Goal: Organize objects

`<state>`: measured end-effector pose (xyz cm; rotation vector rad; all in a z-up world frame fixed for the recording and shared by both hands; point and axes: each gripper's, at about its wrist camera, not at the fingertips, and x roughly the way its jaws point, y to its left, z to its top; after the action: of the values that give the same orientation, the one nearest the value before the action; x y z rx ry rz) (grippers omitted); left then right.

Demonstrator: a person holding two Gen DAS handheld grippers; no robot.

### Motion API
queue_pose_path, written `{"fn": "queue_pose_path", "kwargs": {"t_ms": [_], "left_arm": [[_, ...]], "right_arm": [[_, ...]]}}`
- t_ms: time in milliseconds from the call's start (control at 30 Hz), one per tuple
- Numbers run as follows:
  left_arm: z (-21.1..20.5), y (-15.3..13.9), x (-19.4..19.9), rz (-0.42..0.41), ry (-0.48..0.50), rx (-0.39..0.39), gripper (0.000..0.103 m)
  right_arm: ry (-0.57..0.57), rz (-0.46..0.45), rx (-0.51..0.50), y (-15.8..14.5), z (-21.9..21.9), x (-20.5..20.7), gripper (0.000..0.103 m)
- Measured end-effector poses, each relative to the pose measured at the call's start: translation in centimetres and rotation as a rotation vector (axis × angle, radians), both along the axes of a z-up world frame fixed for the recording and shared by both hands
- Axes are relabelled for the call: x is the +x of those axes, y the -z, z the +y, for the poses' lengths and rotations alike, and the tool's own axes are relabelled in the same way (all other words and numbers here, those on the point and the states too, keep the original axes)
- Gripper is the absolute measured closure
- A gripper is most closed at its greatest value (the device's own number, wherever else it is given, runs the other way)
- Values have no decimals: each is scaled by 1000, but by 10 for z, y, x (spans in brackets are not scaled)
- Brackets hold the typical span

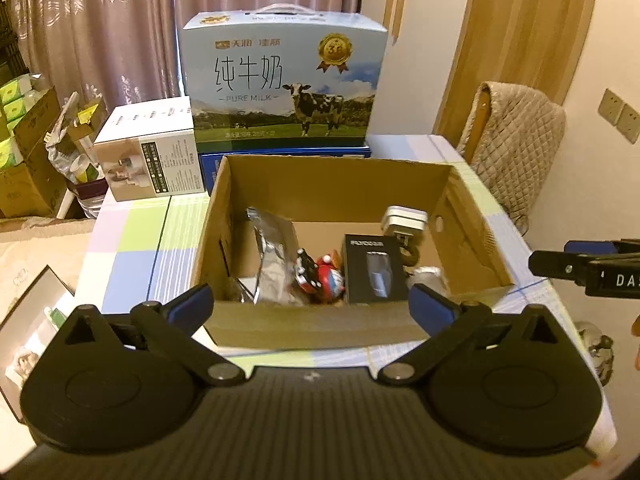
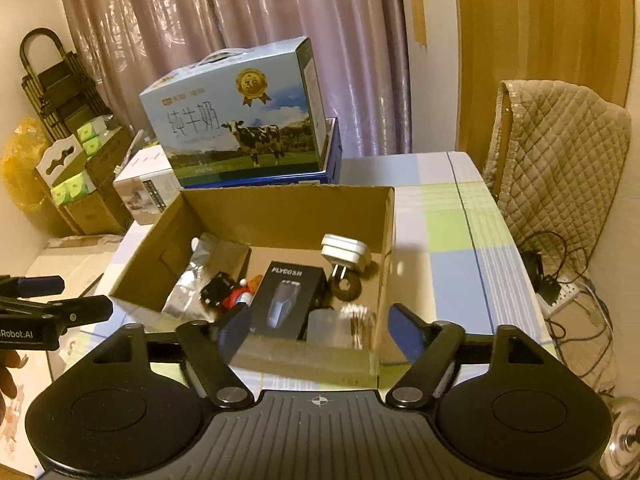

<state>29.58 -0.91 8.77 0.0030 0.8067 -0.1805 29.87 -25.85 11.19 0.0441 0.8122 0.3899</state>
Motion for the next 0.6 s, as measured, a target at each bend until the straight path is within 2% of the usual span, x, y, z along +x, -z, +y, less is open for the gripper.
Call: {"fn": "queue_pose_path", "kwargs": {"t_ms": [100,600], "left_arm": [[-2,-7,-21,-7,7,2,1],[-7,-31,-127,-33,-28,55,1]], "right_arm": [[1,-7,4,-7,-2,-20,17],[35,-31,-1,-23,-20,-119,17]]}}
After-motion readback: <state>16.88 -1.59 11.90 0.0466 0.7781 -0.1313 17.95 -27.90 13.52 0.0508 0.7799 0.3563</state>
